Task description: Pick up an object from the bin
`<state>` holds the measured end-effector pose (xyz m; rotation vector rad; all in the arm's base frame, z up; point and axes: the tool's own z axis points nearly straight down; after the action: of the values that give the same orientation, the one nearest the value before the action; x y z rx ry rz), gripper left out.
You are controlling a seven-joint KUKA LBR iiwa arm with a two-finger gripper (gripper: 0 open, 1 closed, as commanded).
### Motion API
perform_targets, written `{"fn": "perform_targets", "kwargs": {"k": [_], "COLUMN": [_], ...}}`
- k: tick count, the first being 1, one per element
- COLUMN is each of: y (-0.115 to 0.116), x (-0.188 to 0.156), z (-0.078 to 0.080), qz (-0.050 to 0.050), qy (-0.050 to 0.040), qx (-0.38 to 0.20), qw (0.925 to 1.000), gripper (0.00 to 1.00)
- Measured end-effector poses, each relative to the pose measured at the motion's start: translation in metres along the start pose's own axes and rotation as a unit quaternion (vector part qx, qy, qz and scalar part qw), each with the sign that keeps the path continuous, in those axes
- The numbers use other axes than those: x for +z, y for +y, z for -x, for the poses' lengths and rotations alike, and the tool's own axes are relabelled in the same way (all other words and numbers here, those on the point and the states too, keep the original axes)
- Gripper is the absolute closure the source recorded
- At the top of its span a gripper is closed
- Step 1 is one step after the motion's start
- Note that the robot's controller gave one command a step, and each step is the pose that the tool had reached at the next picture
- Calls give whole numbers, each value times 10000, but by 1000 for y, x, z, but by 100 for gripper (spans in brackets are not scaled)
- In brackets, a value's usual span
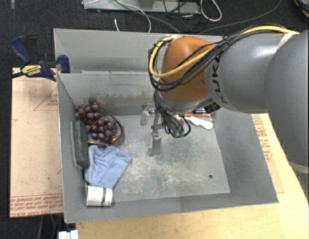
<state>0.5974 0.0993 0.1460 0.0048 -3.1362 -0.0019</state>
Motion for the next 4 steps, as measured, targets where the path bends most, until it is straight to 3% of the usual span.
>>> {"fn": "perform_targets", "kwargs": {"k": [1, 2, 3, 4], "y": [-1, 56, 72, 122], "x": [-5, 52, 31, 42], "z": [1, -15, -34, -65], "qz": [4, -2, 2, 11], "qy": [-34, -64, -30, -40], "qx": [13, -1598, -1594, -2576], "qw": [10000, 9871, 9872, 9662], "gripper": [0, 0, 0, 0]}}
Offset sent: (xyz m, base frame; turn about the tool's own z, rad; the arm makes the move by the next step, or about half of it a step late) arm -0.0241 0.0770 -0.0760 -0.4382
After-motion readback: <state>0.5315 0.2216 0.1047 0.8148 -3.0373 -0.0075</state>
